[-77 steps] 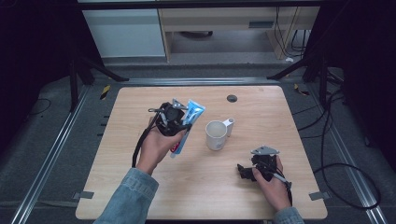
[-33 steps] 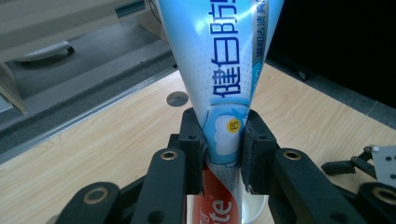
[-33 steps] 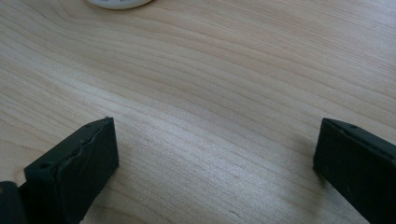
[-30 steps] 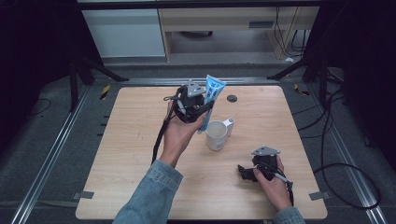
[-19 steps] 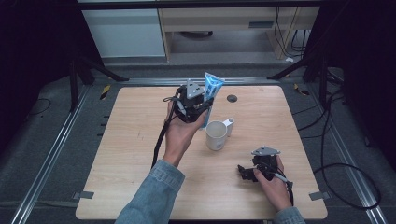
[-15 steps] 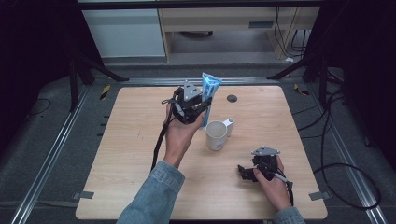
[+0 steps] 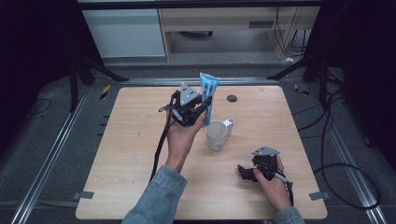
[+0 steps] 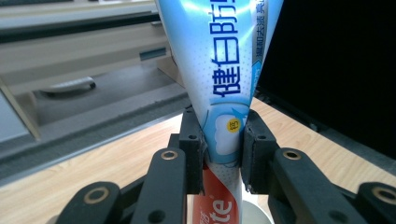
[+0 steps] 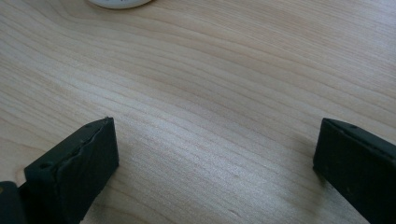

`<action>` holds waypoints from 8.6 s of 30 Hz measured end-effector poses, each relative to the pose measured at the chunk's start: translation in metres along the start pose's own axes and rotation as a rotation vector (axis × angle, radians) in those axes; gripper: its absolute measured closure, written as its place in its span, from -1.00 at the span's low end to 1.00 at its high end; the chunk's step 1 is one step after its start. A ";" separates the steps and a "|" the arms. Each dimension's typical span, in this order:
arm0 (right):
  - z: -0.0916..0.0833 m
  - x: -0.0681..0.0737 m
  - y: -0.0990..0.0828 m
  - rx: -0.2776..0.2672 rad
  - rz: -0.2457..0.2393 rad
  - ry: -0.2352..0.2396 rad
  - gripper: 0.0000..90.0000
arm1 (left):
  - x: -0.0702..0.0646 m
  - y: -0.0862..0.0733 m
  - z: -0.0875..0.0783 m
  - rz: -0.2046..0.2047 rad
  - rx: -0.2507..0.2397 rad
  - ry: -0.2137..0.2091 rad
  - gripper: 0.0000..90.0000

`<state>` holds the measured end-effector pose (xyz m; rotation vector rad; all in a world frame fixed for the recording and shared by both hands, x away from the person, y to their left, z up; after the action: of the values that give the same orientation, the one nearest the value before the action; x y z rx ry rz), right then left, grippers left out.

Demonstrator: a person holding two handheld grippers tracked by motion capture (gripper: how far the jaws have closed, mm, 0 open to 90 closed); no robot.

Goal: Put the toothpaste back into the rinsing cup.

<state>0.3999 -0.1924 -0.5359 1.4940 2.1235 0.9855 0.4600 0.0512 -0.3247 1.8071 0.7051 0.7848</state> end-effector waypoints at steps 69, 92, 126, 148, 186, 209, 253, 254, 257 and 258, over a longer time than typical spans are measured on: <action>0.000 -0.001 0.000 -0.004 -0.013 -0.002 -0.99 | -0.042 -0.059 0.030 -0.015 -0.190 0.006 0.62; 0.000 -0.001 0.000 -0.004 -0.013 -0.002 -0.99 | -0.046 -0.084 0.040 -0.024 -0.145 0.031 0.62; 0.000 0.000 0.000 -0.003 -0.004 0.000 -0.99 | -0.056 -0.099 0.055 -0.033 -0.009 0.027 0.61; 0.000 0.000 0.000 -0.003 -0.002 0.001 -0.99 | -0.055 -0.096 0.060 0.012 0.092 0.024 0.59; 0.000 0.000 0.000 -0.002 -0.001 0.001 -0.99 | -0.056 -0.090 0.065 0.021 0.128 -0.008 -0.11; 0.000 0.000 0.000 -0.002 -0.001 0.001 -0.99 | -0.057 -0.091 0.049 0.051 0.217 -0.109 -0.76; 0.000 0.000 0.000 -0.002 0.000 0.001 -0.99 | 0.021 -0.131 -0.027 0.050 0.394 -0.047 -0.88; 0.000 0.000 0.000 -0.002 0.000 0.001 -0.99 | 0.023 -0.134 -0.028 0.045 0.399 -0.047 -0.88; 0.000 0.000 0.000 -0.002 -0.001 0.001 -0.99 | 0.029 -0.143 -0.032 0.042 0.421 -0.037 -0.88; 0.000 0.000 0.000 -0.002 0.000 0.001 -0.99 | 0.030 -0.146 -0.033 0.038 0.427 -0.036 -0.88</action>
<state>0.4001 -0.1924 -0.5360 1.4923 2.1230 0.9880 0.4367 0.1408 -0.4464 2.2170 0.8647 0.6582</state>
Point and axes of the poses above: each handheld gripper's, and its own axes: z roughly forward along the jaws, y roughly out of its top, x roughly to its left, the point moved 3 cm from there along z, roughly forward along the jaws, and after that the axes turned 8 degrees about z, right-handed, at the moved point
